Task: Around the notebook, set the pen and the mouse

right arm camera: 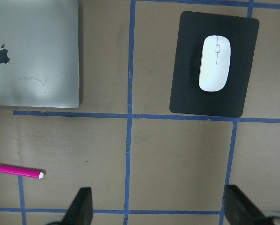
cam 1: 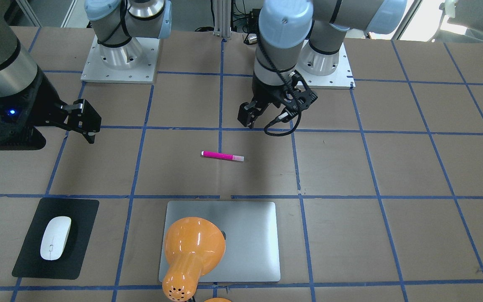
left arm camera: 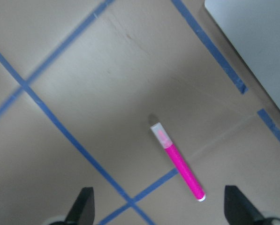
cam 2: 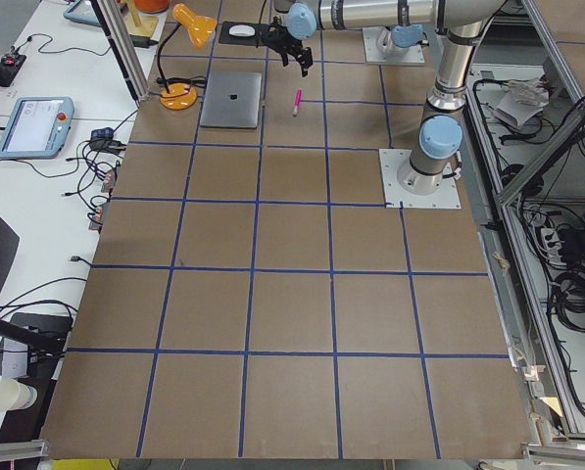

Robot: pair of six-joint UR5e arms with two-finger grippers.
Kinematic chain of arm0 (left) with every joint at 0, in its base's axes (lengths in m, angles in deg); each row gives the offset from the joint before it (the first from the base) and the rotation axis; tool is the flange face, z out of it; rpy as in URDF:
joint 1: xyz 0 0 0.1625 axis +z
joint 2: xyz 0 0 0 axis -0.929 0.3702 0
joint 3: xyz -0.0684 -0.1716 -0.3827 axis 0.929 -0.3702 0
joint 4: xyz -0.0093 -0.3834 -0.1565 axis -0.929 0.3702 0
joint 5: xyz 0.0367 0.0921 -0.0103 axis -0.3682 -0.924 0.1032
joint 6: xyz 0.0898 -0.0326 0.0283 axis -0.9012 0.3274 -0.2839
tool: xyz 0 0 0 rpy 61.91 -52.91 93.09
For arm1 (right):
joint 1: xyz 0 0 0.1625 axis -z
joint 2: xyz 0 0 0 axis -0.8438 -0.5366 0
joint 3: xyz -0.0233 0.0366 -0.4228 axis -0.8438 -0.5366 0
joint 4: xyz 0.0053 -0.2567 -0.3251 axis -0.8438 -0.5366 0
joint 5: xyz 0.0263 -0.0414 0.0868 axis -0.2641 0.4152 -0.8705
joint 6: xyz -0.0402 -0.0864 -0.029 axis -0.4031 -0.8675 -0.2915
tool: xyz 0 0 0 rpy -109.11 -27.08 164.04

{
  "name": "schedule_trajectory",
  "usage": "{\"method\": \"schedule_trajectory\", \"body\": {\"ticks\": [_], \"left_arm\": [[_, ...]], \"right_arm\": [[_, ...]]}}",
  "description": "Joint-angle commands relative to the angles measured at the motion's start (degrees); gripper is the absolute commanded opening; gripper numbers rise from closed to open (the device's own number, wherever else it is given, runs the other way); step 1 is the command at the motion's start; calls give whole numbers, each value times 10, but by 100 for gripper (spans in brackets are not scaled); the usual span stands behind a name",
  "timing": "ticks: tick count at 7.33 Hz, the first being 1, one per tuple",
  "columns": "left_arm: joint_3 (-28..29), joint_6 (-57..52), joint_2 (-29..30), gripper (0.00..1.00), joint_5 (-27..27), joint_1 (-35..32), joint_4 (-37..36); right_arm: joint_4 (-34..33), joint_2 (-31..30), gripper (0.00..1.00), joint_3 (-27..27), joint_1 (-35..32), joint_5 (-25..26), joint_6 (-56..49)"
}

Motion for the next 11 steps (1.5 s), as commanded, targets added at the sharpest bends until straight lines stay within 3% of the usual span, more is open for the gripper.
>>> {"method": "schedule_trajectory", "body": {"ticks": [1, 2, 3, 4, 11], "left_arm": [[9, -290, -66, 96, 0, 82, 19], [12, -406, -79, 96, -1, 113, 18], [15, -465, -85, 100, 0, 130, 18], [18, -510, -85, 100, -1, 136, 18], [18, -511, -87, 100, -1, 135, 18]], "right_arm": [[19, -14, 89, 17, -36, 0, 31], [9, -34, 92, 48, -38, -5, 29], [-33, -43, 100, 83, -34, -5, 29], [-64, -46, 100, 98, -29, -5, 28], [-113, -47, 100, 104, -25, -14, 31]]}}
